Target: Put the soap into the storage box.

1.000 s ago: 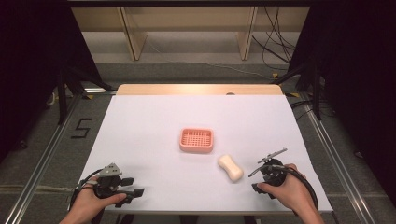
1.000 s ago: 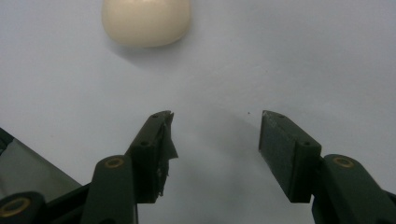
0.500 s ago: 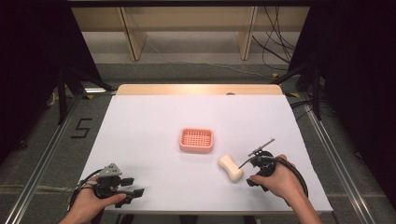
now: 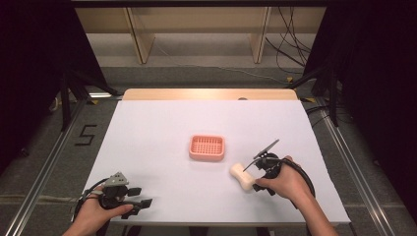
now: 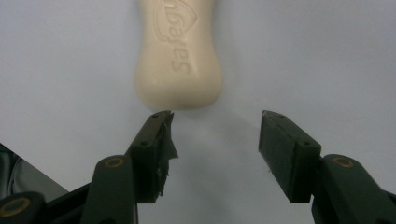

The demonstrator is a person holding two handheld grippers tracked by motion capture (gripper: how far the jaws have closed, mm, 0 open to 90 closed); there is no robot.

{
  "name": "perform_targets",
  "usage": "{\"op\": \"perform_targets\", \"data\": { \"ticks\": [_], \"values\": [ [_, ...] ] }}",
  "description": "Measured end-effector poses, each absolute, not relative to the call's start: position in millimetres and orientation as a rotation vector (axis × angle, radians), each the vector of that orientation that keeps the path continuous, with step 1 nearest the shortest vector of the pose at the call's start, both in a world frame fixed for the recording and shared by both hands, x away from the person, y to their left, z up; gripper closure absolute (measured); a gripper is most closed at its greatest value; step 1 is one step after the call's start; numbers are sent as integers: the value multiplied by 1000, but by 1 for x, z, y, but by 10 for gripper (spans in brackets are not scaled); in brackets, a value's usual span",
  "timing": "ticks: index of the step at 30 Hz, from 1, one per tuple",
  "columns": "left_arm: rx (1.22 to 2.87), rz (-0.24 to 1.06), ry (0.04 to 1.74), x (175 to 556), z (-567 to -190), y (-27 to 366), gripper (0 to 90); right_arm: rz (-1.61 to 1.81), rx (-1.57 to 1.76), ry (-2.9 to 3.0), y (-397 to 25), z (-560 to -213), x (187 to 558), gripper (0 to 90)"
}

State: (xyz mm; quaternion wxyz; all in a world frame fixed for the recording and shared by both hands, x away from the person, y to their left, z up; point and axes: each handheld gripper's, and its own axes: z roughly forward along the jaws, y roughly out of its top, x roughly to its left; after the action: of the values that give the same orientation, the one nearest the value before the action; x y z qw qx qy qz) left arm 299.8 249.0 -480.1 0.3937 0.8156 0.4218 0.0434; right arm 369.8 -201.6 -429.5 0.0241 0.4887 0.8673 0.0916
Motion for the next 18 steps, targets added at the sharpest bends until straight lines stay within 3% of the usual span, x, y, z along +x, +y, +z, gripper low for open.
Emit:
{"op": "perform_targets", "data": {
  "ticks": [18],
  "values": [
    [2065,105,1069,300,-480,249,333,297,1468,2723,-180,-428,384,423]
  ]
}}
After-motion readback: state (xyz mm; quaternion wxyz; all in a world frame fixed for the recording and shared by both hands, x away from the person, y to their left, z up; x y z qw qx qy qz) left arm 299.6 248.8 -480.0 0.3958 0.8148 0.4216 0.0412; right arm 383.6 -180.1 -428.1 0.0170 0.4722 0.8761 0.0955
